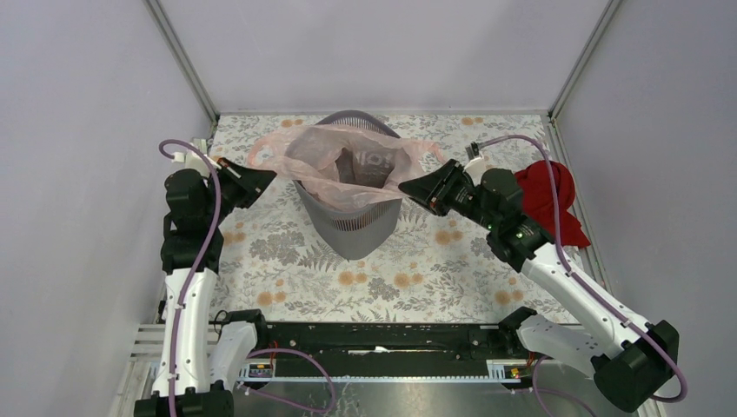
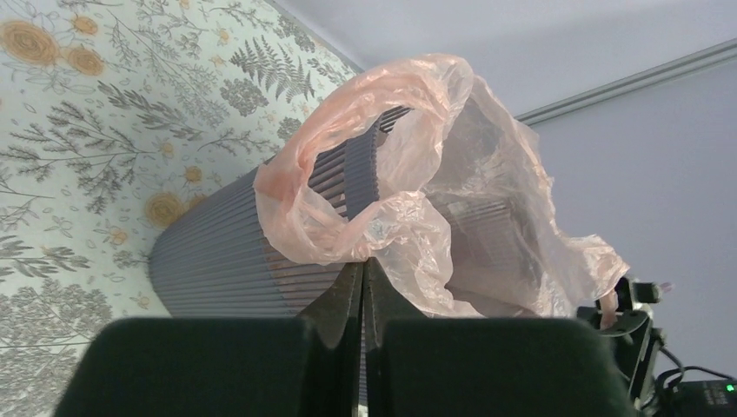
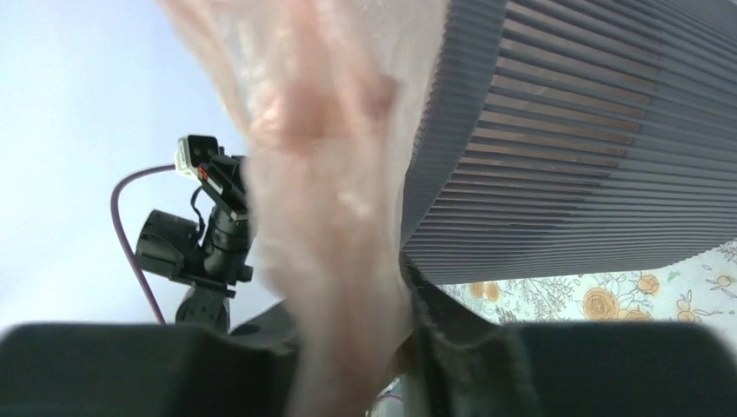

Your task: Put the trash bags into the trash bin

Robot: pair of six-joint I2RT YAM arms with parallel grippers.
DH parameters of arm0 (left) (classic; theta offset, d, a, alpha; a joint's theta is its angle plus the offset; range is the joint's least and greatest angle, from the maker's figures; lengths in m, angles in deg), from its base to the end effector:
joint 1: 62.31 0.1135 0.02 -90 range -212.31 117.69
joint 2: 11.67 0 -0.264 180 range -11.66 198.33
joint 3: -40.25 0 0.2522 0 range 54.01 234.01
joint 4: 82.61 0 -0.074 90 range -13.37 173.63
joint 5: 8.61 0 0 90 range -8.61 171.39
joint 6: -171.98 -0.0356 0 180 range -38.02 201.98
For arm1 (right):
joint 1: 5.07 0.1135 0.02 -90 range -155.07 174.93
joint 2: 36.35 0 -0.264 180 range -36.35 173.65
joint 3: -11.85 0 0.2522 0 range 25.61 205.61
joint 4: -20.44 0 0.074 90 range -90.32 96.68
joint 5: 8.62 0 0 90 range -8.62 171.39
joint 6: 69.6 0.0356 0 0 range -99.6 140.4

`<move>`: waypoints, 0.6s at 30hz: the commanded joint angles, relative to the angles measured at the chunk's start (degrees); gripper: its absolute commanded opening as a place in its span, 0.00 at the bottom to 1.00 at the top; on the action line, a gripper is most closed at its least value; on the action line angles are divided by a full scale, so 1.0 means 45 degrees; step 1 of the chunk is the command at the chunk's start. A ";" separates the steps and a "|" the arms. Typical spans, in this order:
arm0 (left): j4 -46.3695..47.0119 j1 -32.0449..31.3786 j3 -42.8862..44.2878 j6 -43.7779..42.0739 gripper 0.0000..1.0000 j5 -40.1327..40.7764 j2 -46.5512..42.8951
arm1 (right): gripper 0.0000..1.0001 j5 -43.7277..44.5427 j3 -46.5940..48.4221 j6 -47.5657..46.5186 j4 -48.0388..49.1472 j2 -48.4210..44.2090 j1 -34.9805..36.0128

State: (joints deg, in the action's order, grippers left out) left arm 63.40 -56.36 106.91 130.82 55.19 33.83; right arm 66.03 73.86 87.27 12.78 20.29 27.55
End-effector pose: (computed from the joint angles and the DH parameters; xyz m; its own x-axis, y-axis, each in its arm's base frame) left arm 0.1741 0.0023 0.3693 -0.3977 -0.7206 -0.5679 0.0543 0.5994 -0.7986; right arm 0.1921 0.1342 0.3533 -0.6961 0.6073 -0.3828 -0.2608 0.2829 0.9230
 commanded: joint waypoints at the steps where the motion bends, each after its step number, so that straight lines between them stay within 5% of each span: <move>1: -0.0448 0.0044 0.0924 -0.1432 0.00 0.0188 0.0038 | 0.25 -0.1302 0.0202 -0.0305 0.1298 0.0013 -0.0013; 8: -0.1364 0.0050 0.1073 -0.2694 0.00 0.1157 0.0042 | 0.05 -0.3861 -0.0935 -0.1056 0.2440 -0.0253 0.0094; 18: -0.2452 0.0044 0.0484 -0.4016 0.00 0.1618 -0.1126 | 0.11 -0.4811 -0.2045 -0.2286 0.1705 -0.0592 0.0669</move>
State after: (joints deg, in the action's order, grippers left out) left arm 53.11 -56.42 109.60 117.38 59.24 31.91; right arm 48.35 65.47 81.50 21.09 19.72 29.46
